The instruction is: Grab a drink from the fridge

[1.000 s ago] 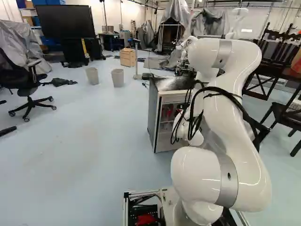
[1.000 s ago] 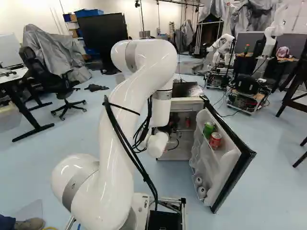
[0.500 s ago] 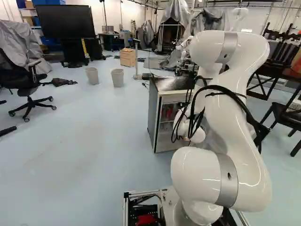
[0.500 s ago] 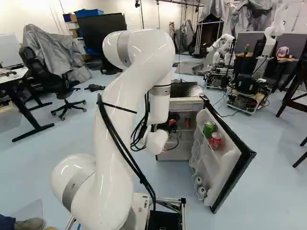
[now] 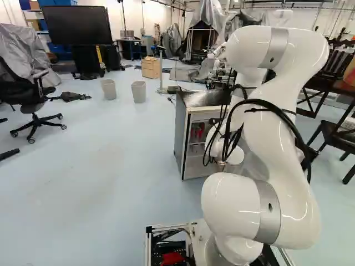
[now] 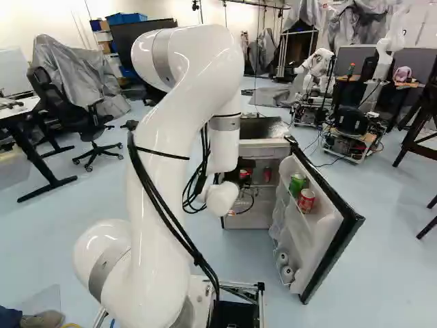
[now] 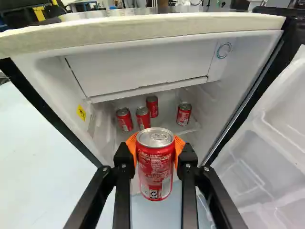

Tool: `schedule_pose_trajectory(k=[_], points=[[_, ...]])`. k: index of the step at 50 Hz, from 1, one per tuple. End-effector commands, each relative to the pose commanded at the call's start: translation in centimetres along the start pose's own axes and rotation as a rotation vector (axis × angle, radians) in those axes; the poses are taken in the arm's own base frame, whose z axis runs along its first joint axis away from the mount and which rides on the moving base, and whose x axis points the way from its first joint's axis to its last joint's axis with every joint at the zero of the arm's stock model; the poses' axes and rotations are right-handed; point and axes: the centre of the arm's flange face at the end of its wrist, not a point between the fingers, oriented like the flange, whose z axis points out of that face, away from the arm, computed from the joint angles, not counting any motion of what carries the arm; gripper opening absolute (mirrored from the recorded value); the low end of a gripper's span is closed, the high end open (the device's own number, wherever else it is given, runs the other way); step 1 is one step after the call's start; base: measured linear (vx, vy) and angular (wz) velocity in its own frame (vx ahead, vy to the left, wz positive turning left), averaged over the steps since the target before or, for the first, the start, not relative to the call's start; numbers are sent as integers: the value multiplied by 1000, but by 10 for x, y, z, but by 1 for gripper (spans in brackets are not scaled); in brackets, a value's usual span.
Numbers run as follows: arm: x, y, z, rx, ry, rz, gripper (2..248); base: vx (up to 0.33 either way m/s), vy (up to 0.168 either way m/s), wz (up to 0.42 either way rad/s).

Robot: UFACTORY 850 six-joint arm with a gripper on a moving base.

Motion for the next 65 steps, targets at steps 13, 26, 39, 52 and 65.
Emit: schedule_pose_trajectory(k=[13,26,39,52,65], points=[[10,-1,-6,0,-7,-5,97,0,0,0],[22,-2,-13,-1,12,-10,97,0,0,0],[34,-3,-20,-2,39,-15,97,0,0,0],[46,-3,-28,-4,67,-19,97,0,0,0],[58,-4,-35,-5,95,-24,97,0,0,0]])
